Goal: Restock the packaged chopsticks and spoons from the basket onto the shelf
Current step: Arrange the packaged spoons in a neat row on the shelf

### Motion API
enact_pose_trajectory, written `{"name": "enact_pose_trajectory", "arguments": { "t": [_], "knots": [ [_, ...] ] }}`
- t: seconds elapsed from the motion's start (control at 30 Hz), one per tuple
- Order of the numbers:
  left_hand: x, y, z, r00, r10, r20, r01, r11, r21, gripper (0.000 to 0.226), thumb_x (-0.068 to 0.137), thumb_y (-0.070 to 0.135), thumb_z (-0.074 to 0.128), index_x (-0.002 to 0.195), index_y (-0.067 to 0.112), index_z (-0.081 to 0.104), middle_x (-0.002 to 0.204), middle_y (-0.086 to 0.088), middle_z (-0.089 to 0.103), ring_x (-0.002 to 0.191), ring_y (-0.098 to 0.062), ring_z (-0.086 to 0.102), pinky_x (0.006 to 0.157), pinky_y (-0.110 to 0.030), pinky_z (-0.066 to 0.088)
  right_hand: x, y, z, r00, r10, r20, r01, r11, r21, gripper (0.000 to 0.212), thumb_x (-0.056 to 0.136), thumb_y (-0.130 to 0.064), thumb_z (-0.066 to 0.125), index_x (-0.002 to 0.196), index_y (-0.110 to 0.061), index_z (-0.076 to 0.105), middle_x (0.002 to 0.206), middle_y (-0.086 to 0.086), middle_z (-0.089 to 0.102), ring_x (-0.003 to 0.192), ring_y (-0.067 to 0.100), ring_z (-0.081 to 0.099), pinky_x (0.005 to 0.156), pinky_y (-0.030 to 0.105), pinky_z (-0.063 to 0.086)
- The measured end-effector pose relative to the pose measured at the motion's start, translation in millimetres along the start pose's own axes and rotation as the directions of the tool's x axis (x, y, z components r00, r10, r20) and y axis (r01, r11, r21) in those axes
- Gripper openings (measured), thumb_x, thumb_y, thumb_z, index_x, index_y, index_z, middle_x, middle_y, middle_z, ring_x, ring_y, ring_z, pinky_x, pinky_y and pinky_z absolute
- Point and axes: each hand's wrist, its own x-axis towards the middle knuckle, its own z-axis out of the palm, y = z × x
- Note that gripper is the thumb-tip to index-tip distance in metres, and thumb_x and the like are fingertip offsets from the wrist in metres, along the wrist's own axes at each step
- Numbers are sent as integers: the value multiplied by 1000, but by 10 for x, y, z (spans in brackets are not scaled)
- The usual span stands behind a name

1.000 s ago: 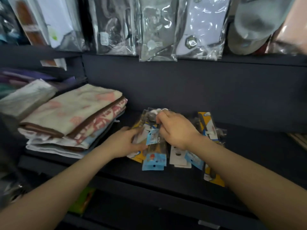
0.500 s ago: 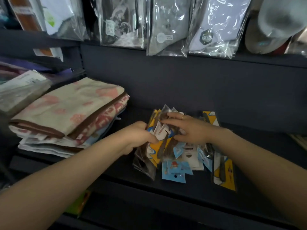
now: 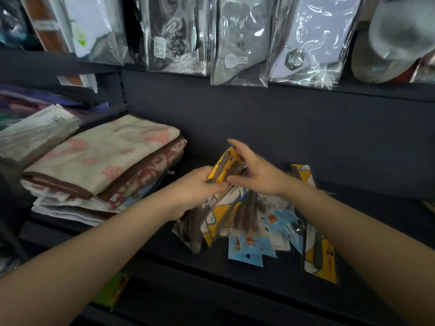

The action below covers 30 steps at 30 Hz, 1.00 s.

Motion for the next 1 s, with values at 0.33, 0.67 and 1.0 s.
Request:
{"name": "enact_pose_trajectory", "arguments": {
  "t": [0.33,0.67,1.0],
  "knots": [
    [-16,-232,-377,985,-172,-6,162,939,-302,23,87,-8,40,81,-2,62,68,-15,66,52,-19,65,52,-24,53,-82,388,-93,956,97,276,20,920,-392,34,83,-36,57,114,-23,60,93,-8,53,97,14,50,83,24,32],
    [202,-29,-321,957,291,16,-192,587,786,19,79,25,67,87,9,60,71,3,54,69,-15,51,48,-25,29,331,-288,-70,971,-154,182,216,895,-391,40,95,-29,47,133,-16,50,135,7,54,133,23,39,110,30,22],
    [50,-191,-561,782,450,-432,-152,809,568,60,84,29,63,136,24,35,127,1,52,109,-15,54,87,-22,43,224,9,-378,989,146,6,-144,979,-148,24,96,-22,46,93,-2,59,76,1,52,77,18,49,61,28,35]
  ]
}}
